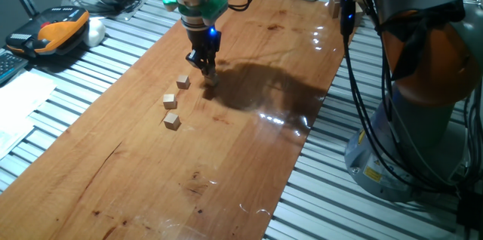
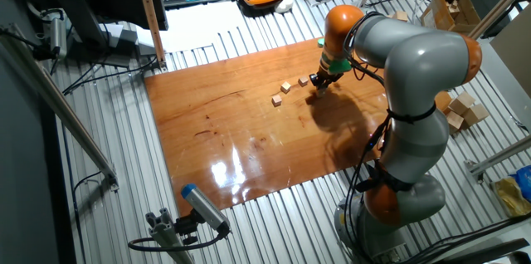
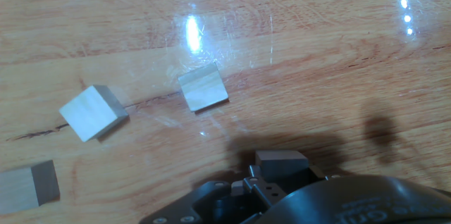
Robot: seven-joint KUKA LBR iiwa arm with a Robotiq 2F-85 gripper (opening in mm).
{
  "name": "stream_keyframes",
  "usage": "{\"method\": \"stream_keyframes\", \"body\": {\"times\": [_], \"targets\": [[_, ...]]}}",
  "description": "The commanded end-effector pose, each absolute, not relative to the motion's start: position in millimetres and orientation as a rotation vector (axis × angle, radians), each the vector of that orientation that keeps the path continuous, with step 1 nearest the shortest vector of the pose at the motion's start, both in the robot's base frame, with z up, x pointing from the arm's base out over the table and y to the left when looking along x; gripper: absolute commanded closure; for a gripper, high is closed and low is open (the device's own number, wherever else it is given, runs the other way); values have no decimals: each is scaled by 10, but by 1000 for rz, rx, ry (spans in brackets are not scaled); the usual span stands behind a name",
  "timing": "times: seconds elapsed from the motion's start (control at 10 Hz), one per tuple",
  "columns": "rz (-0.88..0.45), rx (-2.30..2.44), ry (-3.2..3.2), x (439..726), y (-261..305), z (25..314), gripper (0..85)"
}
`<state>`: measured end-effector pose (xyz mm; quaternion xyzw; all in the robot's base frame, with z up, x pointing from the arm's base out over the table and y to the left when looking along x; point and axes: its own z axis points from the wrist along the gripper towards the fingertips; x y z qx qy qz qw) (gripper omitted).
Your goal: Stack the blocks in a vertical line of five
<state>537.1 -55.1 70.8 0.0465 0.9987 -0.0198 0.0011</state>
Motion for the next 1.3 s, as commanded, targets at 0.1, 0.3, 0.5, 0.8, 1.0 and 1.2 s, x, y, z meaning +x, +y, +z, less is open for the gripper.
{"method": "stream_keyframes", "body": {"times": [0.1,0.3,0.5,0.8,1.0,1.2], "targets": [[-60,146,3135,5371,-550,708,850],[-60,146,3135,5369,-548,701,850],[-55,146,3136,5362,-555,681,850],[-58,141,3136,5361,-558,669,850],[-68,144,3132,5359,-559,665,850],[-80,151,3126,5356,-559,659,680]]}}
